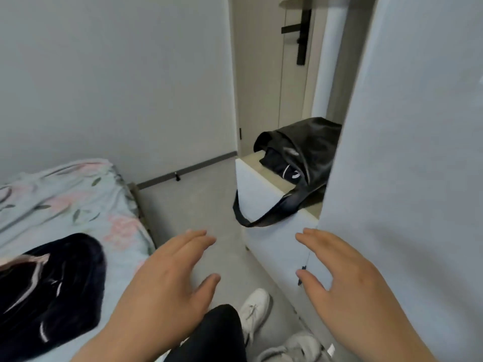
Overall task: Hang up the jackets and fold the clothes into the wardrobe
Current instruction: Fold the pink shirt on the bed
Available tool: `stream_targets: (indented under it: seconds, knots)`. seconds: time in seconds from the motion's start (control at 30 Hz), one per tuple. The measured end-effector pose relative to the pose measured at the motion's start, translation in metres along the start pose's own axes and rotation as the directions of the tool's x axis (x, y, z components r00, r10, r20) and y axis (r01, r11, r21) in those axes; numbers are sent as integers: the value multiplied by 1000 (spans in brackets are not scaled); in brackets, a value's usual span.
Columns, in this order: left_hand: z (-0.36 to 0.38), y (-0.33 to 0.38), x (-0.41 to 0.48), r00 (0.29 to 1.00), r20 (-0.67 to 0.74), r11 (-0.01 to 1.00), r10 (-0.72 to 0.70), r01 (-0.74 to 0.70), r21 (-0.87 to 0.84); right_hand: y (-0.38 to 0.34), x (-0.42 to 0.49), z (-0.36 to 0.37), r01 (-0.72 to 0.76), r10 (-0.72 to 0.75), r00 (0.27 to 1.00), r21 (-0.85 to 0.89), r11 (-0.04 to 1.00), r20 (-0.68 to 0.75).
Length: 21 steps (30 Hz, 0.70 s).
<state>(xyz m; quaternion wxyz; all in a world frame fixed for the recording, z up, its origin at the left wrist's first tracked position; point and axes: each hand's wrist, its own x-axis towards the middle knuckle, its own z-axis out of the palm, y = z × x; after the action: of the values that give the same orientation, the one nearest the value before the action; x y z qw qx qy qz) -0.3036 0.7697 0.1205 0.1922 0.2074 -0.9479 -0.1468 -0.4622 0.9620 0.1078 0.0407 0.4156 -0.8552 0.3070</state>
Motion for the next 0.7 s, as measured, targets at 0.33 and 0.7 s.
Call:
stream_targets:
  seconds: [0.33, 0.7]
  knots:
    - [-21, -75, -49, 971, 14, 965, -240, 237, 117, -42, 29, 75, 223, -221, 968, 1, 975, 121]
    - [-44, -204, -113, 894, -110, 893, -435, 444, 76, -153, 56, 163, 455, -439, 853, 9, 891, 282]
